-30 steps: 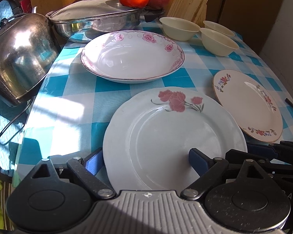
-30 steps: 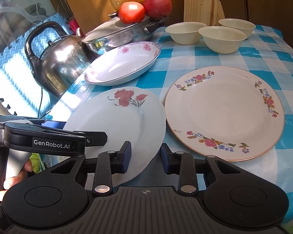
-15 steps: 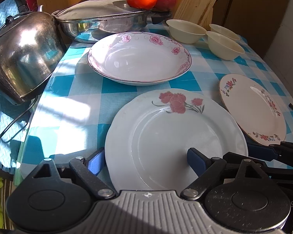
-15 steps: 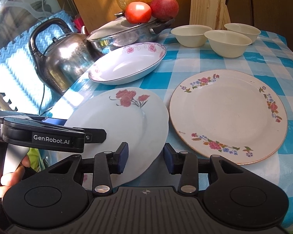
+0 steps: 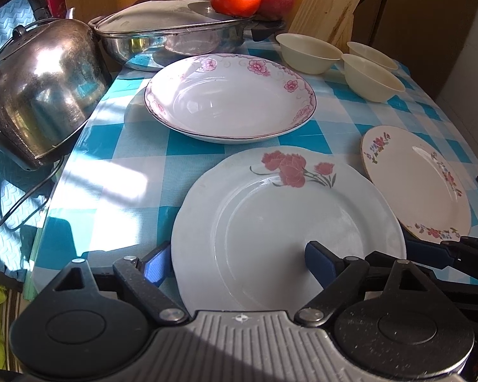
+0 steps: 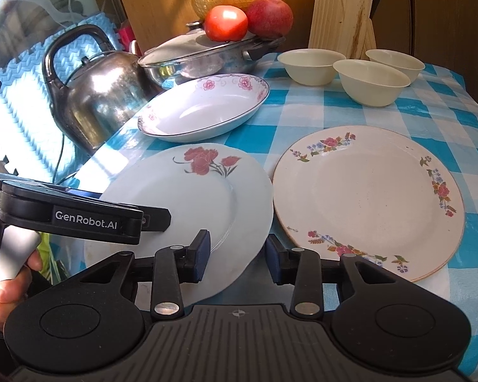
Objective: Organize plates and bowls
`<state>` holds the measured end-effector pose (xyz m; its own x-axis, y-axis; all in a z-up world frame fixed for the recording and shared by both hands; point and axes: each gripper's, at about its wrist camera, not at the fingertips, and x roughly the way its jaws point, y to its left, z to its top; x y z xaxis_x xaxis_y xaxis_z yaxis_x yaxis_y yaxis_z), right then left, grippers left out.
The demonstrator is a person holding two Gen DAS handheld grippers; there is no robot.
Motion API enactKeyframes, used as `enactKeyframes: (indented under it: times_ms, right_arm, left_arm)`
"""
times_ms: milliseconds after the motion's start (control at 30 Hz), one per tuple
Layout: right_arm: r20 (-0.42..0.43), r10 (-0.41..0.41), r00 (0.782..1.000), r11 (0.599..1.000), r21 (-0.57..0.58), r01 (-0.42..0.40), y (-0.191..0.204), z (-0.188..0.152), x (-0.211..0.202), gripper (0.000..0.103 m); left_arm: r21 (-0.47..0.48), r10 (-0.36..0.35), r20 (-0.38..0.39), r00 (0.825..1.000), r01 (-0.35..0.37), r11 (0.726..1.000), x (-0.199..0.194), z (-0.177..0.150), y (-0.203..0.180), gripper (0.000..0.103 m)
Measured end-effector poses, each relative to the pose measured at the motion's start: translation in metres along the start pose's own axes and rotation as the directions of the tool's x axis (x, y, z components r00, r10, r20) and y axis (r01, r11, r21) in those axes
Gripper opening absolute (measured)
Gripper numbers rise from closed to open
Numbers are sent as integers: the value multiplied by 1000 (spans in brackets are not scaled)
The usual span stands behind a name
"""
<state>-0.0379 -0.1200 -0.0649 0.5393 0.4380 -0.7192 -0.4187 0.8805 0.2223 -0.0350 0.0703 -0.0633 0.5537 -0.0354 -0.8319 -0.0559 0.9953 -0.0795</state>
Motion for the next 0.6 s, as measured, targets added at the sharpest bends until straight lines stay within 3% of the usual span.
enactKeyframes:
  times_ms: [200, 467, 600]
  right_arm:
    - [4, 0, 1000, 999, 32, 0, -8, -2, -5, 44]
    - [13, -15, 1000, 1000, -23, 15, 1, 2, 4, 48]
    - [33, 13, 999, 1000, 13, -13, -11, -1, -10, 48]
  left_arm:
    - [30, -26, -6, 1000, 26, 999, -4, -5, -5, 82]
    - [-19, 1, -4, 1000, -1, 1000, -2, 0, 3, 77]
    - [-59, -11, -10, 1000, 10, 998, -2, 4, 6, 77]
